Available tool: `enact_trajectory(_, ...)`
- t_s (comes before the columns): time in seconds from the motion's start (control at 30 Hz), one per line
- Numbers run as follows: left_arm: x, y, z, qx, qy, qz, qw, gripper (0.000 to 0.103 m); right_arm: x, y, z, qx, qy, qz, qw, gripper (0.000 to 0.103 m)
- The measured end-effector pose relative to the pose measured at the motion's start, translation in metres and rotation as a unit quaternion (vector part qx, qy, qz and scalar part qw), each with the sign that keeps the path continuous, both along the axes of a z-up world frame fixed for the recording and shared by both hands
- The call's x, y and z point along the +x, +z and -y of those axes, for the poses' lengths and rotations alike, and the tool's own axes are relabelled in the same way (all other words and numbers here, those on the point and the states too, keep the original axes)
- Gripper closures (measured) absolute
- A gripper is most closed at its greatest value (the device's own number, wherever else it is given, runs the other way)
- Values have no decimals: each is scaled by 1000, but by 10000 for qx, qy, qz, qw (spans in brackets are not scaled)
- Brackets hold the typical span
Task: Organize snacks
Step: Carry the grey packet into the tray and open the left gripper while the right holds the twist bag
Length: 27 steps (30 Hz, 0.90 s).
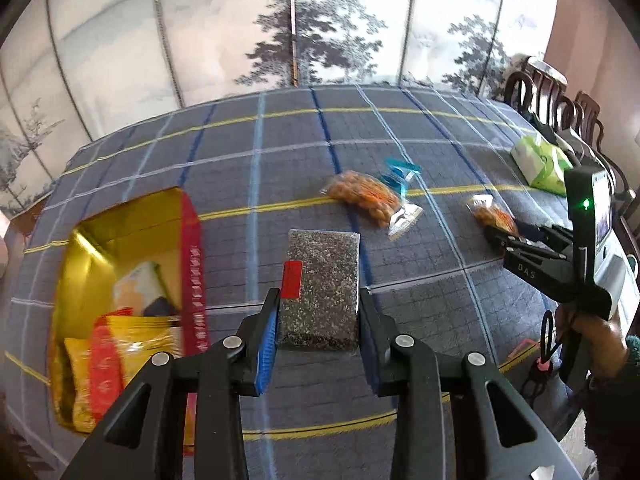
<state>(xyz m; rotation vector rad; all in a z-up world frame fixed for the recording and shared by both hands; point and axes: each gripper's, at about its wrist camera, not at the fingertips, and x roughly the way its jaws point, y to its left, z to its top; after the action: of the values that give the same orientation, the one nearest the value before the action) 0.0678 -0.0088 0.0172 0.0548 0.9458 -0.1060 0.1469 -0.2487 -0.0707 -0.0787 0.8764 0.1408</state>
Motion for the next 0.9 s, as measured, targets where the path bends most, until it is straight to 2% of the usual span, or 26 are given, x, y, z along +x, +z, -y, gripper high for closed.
enact_trajectory(0.33,-15,21,-75,238,697,216,9970,71,-1,-1,-1,0,-3,3,10000,63)
enact_trajectory(0.63,-21,2,-149,331,1450,-60,9889,71,-1,-1,-1,-2,-6,6,10000,63)
enact_trajectory(0.9,-18,-21,-172,324,1598,-283,9862,71,-1,-2,-3,-4,-8,9,10000,63)
